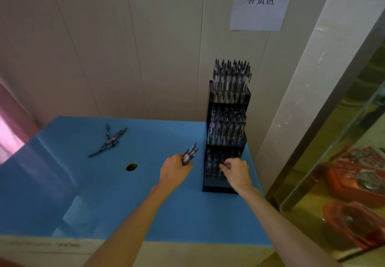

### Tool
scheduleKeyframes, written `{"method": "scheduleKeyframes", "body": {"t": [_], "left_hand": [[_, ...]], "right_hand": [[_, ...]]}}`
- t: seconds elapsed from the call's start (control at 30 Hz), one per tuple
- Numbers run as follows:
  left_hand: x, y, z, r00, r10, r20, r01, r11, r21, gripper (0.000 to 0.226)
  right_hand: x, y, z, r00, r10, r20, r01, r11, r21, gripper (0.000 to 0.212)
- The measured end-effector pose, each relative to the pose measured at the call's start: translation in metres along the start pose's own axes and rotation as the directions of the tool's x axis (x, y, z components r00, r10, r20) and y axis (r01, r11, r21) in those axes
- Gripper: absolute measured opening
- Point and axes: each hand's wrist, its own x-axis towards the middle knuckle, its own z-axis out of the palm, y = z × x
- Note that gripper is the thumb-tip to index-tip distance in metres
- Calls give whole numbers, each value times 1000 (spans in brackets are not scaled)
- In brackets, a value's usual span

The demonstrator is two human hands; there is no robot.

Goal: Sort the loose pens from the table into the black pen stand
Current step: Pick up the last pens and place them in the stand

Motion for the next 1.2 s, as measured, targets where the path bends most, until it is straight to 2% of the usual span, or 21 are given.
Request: {"method": "scheduleKeyframes", "body": {"t": [0.23, 0.3, 0.4, 0.53, 0.7, 0.83, 0.97, 1.1, 1.17, 1.2], "left_hand": [[2, 6, 4, 1000, 6, 26, -6, 1000, 11, 31], [1, 10, 4, 999, 3, 32, -4, 999, 37, 28], [0, 20, 4, 1000, -7, 22, 5, 996, 84, 23], [-1, 34, 9, 1000, 1, -11, 1, 984, 177, 27], [-6, 51, 16, 998, 34, -59, -21, 977, 213, 18], [-7, 55, 20, 998, 54, -44, -42, 971, 234, 16], [-7, 61, 19, 998, 69, -9, -65, 966, 250, 10], [-6, 58, 15, 999, 48, -8, -44, 970, 239, 20], [-3, 53, 13, 999, 34, -17, -29, 970, 243, 25], [-2, 51, 12, 999, 28, -22, -22, 971, 239, 26]], "right_hand": [[1, -2, -10, 998, 32, 52, -30, 998, -46, 26], [-4, -11, -18, 994, 27, 107, -35, 996, 78, 19], [-12, -38, -34, 971, -2, 238, -91, 920, 380, 8], [-18, -67, -42, 956, -41, 289, -121, 845, 520, 14], [-24, -77, -43, 982, -53, 181, -72, 780, 622, 12], [-28, -75, -42, 984, -18, 178, -107, 741, 663, 10], [-22, -70, -43, 984, 162, 73, -163, 658, 735, 9], [-8, -61, -57, 949, 317, -6, -167, 517, 840, 9], [-3, -54, -65, 935, 350, -63, -139, 522, 842, 6], [-1, -49, -68, 933, 347, -95, -124, 559, 820, 5]]}}
